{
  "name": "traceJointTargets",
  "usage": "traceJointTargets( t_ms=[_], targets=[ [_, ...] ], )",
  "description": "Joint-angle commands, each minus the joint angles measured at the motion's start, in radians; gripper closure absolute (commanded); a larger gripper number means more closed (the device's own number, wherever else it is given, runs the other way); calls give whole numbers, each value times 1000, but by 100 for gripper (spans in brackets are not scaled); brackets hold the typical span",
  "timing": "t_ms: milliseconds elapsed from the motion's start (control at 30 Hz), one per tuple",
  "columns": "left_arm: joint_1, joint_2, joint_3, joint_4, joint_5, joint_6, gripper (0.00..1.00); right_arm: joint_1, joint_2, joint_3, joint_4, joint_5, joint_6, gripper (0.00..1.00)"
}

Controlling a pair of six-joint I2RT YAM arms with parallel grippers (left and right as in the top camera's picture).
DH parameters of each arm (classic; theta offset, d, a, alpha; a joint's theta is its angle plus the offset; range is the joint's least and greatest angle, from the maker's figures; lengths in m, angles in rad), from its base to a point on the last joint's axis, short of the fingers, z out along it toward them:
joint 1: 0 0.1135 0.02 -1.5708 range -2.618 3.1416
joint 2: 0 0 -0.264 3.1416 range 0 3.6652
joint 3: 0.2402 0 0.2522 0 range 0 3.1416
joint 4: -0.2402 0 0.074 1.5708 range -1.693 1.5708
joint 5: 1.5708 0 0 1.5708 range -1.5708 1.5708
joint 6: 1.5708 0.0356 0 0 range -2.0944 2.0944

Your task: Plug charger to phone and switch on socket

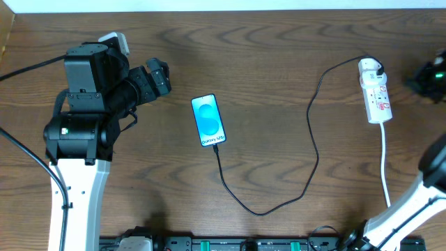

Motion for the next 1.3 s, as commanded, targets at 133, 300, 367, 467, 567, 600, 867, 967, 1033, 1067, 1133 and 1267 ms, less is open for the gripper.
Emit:
traceJointTargets(
  t_ms=[133,300,367,467,567,600,867,967,1033,1067,1133,1267],
  targets=[
    [0,0,3,1,-13,6,3,-27,-144,31,-29,-47,6,99],
    [0,0,3,1,-13,6,3,-1,-95,28,-63,-5,6,99],
    [0,0,3,1,-13,6,3,9,-64,28,-70,-6,2,99],
    [0,0,3,1,-13,6,3,19,-14,28,-69,-5,-14,99],
    [0,0,3,1,-13,6,3,32,34,28,-69,-6,-40,99],
    [0,0,3,1,-13,6,3,37,50,28,-67,-6,-50,99],
    [0,0,3,1,-13,6,3,67,126,28,-35,-6,-84,99],
    [0,0,3,1,-13,6,3,75,142,28,-31,-6,-84,99],
    [0,0,3,1,-13,6,3,79,150,28,-32,-6,-84,99],
    [0,0,3,1,-13,6,3,80,151,28,-32,-6,-84,99],
    [0,0,3,1,-13,6,3,84,153,28,-31,-8,-93,99],
    [0,0,3,1,-13,6,3,92,153,28,-32,-6,-103,99]
  ],
)
